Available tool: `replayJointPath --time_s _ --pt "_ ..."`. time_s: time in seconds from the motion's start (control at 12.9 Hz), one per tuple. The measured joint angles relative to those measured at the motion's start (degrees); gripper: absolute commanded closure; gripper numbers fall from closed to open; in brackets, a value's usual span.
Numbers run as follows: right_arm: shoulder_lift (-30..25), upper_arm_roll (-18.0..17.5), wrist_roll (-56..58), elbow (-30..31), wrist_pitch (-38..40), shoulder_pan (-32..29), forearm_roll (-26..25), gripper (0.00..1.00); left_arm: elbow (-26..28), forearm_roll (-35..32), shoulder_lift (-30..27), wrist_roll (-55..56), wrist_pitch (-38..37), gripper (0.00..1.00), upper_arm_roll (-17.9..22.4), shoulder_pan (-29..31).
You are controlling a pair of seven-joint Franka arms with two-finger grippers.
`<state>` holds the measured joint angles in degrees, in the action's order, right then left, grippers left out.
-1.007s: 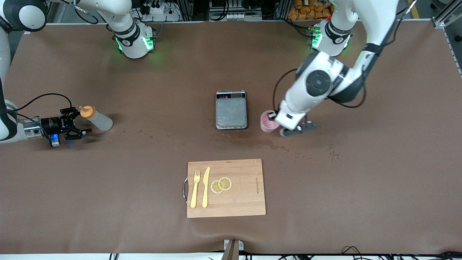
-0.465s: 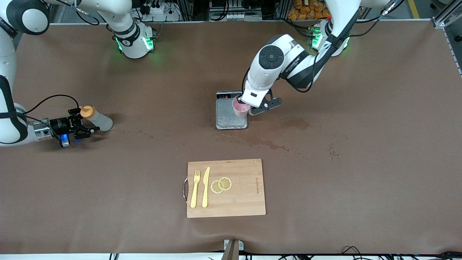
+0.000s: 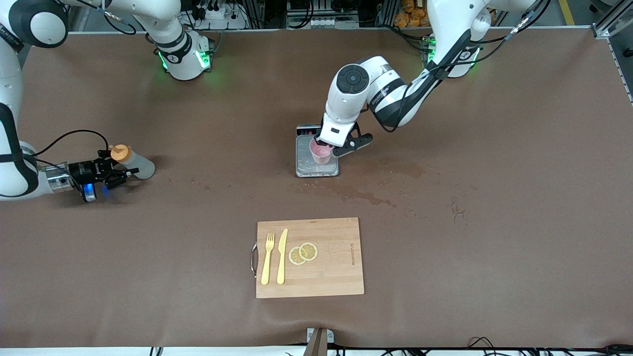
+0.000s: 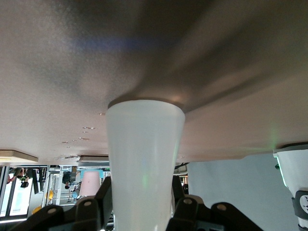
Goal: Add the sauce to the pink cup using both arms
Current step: 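Carry the pink cup with the left gripper onto the metal scale, then release the cup and raise the left gripper while the right gripper lifts the bottle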
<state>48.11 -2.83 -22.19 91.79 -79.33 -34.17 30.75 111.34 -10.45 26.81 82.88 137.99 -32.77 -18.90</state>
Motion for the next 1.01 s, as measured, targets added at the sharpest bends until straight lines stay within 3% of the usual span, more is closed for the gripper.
replayJointPath --time_s 0.23,0.31,0.46,0.54,1.01 --pt "0.0 0.0 -0.4 -1.4 2.3 0.0 0.0 0.61 0.0 -0.1 0.9 1.7 1.8 1.0 0.0 -0.8" --pt "0.0 0.0 -1.9 -2.5 3.5 0.1 0.0 0.61 0.0 -0.1 1.0 2.3 2.3 0.86 0.0 -1.0" --pt "-0.1 0.0 -5.4 -4.8 5.6 0.6 0.0 0.61 0.0 -0.1 1.1 2.7 2.5 0.21 0.1 -1.1" --pt "-0.1 0.0 -6.8 -6.0 6.7 1.1 0.0 0.61 -0.1 -0.1 1.1 2.7 2.5 0.0 0.2 -1.1" --pt "-2.3 0.0 -19.4 -13.2 12.4 5.7 -0.7 0.6 -1.5 -0.1 -0.1 2.7 2.6 0.0 0.6 0.0"
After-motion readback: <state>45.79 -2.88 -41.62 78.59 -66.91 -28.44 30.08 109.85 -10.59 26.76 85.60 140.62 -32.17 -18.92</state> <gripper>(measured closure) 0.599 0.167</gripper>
